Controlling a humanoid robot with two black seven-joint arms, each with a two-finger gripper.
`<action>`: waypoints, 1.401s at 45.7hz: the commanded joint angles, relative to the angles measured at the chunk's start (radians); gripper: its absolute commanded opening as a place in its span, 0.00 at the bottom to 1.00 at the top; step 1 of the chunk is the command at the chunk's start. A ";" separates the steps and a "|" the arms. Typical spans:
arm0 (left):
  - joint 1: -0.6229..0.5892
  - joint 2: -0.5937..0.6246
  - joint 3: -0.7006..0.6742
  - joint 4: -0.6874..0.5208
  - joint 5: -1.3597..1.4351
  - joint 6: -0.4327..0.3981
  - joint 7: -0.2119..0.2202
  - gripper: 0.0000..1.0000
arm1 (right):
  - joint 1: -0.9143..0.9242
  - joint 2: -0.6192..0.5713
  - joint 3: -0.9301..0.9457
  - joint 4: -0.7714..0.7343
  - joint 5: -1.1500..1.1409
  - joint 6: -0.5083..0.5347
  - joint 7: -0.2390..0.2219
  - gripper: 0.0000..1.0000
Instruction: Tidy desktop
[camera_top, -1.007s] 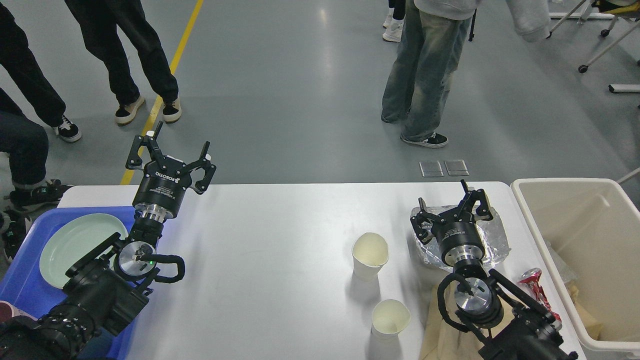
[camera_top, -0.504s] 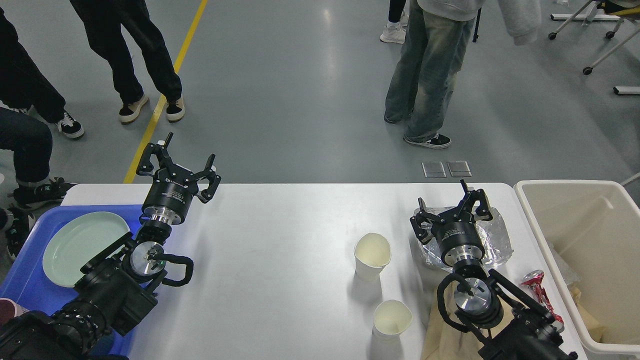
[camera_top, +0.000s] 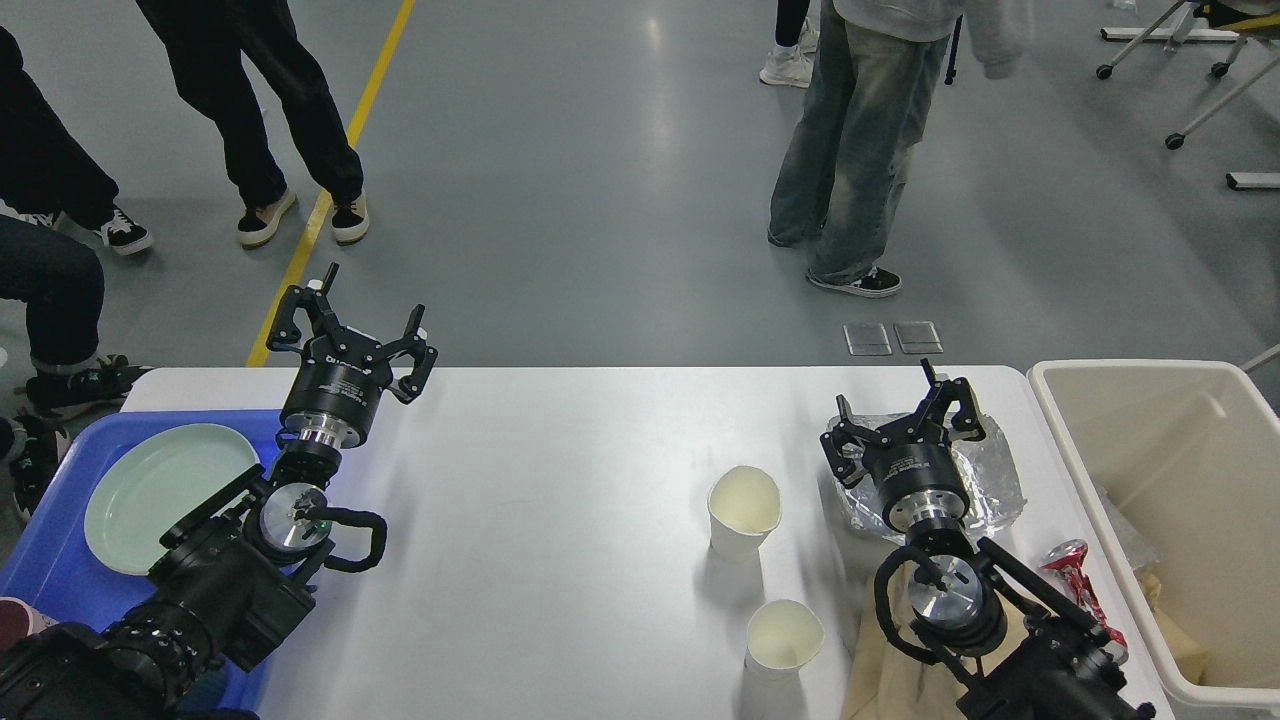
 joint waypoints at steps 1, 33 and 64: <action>0.000 0.000 0.000 0.000 0.000 0.000 0.000 0.97 | -0.001 0.005 0.008 0.000 0.000 -0.002 0.000 1.00; 0.000 0.000 0.000 0.000 0.000 0.000 0.000 0.97 | 0.230 -0.103 0.058 -0.014 0.009 -0.028 -0.012 1.00; 0.000 0.000 0.000 0.000 0.000 -0.002 0.000 0.97 | 1.261 -0.538 -1.857 -0.138 0.026 0.000 -0.012 1.00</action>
